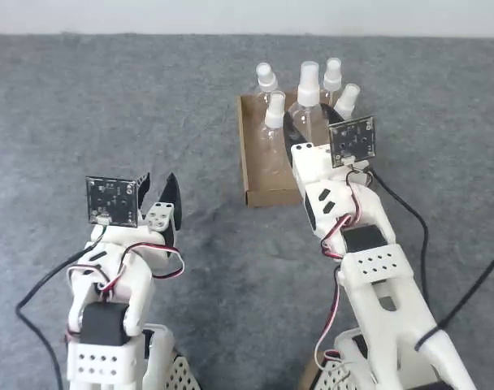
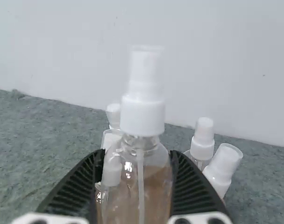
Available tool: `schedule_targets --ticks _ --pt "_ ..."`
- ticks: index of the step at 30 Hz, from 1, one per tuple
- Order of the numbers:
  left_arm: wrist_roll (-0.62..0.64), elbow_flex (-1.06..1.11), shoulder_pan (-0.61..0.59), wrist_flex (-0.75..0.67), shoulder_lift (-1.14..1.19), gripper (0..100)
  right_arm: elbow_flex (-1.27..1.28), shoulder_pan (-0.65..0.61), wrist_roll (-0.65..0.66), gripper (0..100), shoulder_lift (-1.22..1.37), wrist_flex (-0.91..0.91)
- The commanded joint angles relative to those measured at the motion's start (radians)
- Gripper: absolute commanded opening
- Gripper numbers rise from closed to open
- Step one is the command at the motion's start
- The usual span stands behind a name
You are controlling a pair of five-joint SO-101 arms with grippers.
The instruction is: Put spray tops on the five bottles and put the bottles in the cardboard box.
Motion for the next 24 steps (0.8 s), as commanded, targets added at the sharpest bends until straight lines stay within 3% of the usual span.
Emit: schedule_targets --ticks 1,5,16,24 --pt "0.011 -0.004 0.003 -0.023 -0.017 12 0.028 0.025 -0.006 0.6 -0.001 -0.084" --pt "0.011 -0.004 0.005 -0.023 -0.017 12 0.097 0.022 0.054 0.6 0.002 -0.154" --pt "0.014 0.005 0.005 -0.026 -0.017 12 0.161 0.024 0.055 0.6 0.012 -0.231" --pt "0.014 0.005 0.006 -0.025 -0.017 12 0.127 0.028 0.057 0.6 0.220 -0.377"
